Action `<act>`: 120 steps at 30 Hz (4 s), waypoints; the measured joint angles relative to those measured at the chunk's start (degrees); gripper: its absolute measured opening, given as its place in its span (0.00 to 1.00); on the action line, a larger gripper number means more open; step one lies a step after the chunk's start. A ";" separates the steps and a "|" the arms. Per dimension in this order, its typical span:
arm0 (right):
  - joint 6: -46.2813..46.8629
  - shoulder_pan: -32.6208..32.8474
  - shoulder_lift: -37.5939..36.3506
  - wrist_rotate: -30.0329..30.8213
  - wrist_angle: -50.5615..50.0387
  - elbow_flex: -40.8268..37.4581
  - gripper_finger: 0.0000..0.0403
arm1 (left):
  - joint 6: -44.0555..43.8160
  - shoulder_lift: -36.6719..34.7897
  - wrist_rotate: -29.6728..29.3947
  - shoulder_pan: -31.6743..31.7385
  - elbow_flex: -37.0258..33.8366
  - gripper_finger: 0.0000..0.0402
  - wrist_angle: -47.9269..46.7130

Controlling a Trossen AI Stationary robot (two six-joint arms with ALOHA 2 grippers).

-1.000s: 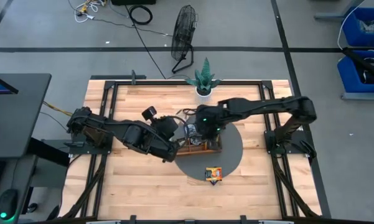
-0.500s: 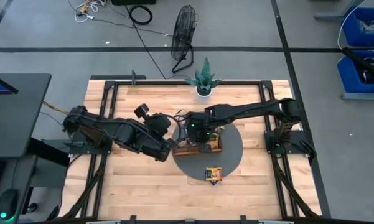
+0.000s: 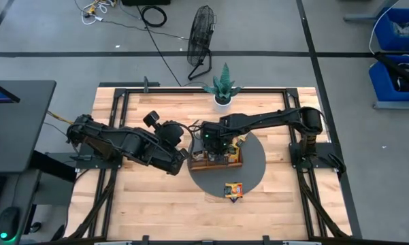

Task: Pick & Place Tea
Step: Put the black tea bag into the middle section of the wooden organizer, then put the yellow tea bag into the right section of the wooden organizer

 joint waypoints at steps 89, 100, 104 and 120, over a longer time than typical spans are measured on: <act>97.76 36.44 -30.11 16.88 34.14 -45.21 0.44 | -20.67 1.84 8.65 -8.71 -20.92 0.14 11.76; 108.51 33.89 -30.08 18.35 44.52 -52.36 0.59 | -20.50 1.81 7.04 -13.07 -24.56 0.14 11.67; 108.52 32.54 -30.08 17.90 44.37 -52.83 0.63 | -20.46 1.81 6.11 -13.57 -24.81 0.14 11.34; 104.60 29.69 -27.95 14.77 46.20 -52.83 0.60 | -20.92 1.81 2.79 -13.46 -24.81 0.14 9.55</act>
